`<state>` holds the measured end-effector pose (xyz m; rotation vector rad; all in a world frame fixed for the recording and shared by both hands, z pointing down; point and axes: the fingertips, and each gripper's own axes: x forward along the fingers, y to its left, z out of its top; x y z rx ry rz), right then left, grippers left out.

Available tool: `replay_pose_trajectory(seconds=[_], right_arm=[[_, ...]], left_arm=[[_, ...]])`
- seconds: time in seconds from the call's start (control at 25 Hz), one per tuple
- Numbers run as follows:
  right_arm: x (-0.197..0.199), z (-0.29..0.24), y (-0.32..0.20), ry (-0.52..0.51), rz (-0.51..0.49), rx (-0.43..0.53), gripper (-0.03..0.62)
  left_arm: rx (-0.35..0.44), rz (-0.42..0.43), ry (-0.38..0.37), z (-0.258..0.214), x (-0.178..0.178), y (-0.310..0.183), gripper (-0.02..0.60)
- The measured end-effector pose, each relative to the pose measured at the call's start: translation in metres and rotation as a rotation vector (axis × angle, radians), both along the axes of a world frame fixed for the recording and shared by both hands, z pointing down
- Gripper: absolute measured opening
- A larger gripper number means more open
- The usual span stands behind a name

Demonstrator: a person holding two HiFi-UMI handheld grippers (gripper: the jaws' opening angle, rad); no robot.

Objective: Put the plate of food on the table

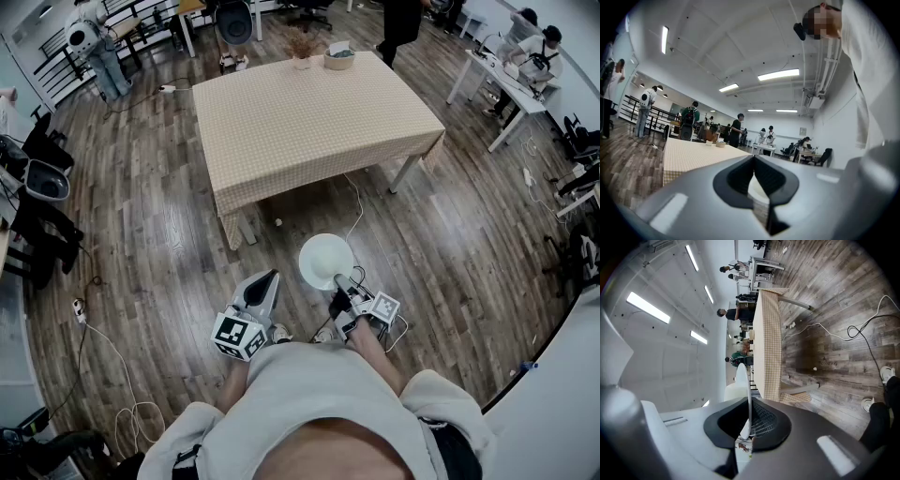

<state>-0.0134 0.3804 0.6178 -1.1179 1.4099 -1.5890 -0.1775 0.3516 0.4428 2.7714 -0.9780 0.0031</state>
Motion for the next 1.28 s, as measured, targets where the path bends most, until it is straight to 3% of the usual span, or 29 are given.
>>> replay_pose_trajectory(seconds=[0.52,1.28], right_arm=[[0.003,0.006,-0.005,0.003,-0.027,-0.011,0.009],[0.055,0.004,-0.008,0.001,-0.101,0.009,0.017]], left_arm=[[0.000,-0.008,-0.011,0.002,0.008,-0.005,0.009],[0.010,-0.045,-0.025,-0.003,0.068,0.004,0.009]])
